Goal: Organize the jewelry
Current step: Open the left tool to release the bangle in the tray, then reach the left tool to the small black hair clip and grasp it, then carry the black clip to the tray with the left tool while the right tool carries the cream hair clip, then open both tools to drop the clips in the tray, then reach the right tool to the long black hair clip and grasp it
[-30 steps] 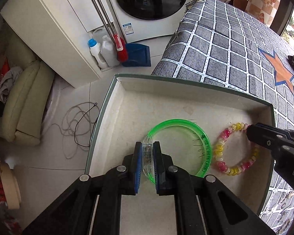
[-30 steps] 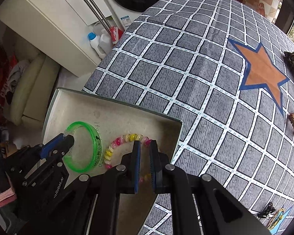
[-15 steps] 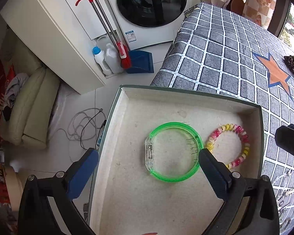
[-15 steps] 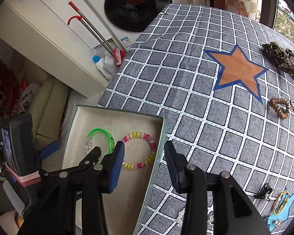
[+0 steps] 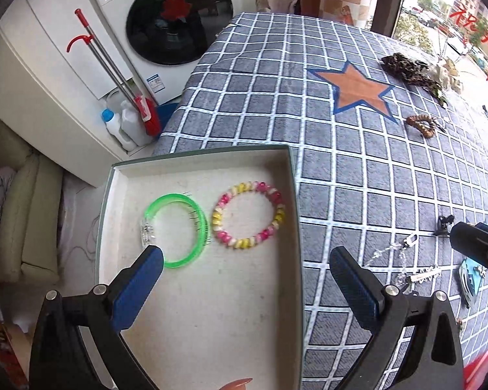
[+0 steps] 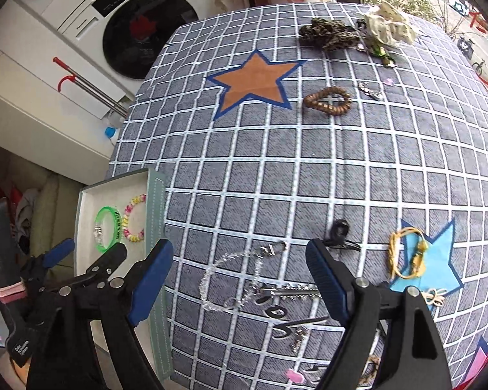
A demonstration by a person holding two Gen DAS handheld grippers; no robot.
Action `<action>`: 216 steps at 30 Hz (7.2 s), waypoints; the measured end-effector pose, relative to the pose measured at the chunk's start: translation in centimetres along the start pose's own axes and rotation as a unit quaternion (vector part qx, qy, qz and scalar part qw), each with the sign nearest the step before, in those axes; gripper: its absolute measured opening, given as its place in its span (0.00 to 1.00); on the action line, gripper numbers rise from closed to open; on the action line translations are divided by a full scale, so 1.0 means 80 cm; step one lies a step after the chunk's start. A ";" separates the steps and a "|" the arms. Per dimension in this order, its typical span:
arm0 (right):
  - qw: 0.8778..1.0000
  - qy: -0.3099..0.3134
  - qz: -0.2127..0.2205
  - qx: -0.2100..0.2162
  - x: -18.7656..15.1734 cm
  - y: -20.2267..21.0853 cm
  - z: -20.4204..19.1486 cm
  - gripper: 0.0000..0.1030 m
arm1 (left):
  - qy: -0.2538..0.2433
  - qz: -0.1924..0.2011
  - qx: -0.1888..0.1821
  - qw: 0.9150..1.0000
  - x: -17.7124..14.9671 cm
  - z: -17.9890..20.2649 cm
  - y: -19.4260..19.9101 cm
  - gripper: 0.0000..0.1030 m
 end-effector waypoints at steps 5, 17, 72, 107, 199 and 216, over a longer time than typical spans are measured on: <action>0.997 -0.057 -0.021 -0.040 -0.052 0.018 0.069 0.83 | -0.045 -0.012 -0.025 0.999 -0.020 0.061 0.004 1.00; 0.981 -0.152 -0.054 -0.110 -0.147 0.048 0.184 0.83 | -0.153 -0.060 -0.072 0.984 -0.062 0.171 -0.019 1.00; 0.993 0.043 -0.061 -0.092 -0.121 0.006 0.187 0.20 | -0.194 -0.077 -0.136 0.968 -0.069 0.273 -0.029 0.42; 0.998 0.038 -0.016 0.036 -0.018 0.015 0.038 0.20 | 0.000 -0.019 -0.086 0.996 -0.022 0.027 0.025 0.42; 0.995 -0.037 -0.070 -0.061 -0.093 -0.001 0.078 0.85 | -0.103 -0.006 -0.031 0.994 -0.036 0.061 0.007 1.00; 0.988 -0.071 -0.095 -0.100 -0.159 0.012 0.149 0.85 | -0.248 -0.045 -0.080 0.964 -0.077 0.163 -0.015 1.00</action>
Point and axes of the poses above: each gripper's, at about its wrist camera, not at the fingertips, and y roughly against the way its jaws point, z to its right, x to its top, the point moved 3 cm from there along -y, roughly the way its jaws point, and after that the axes turned 14 degrees about y, right-handed, at the moved point
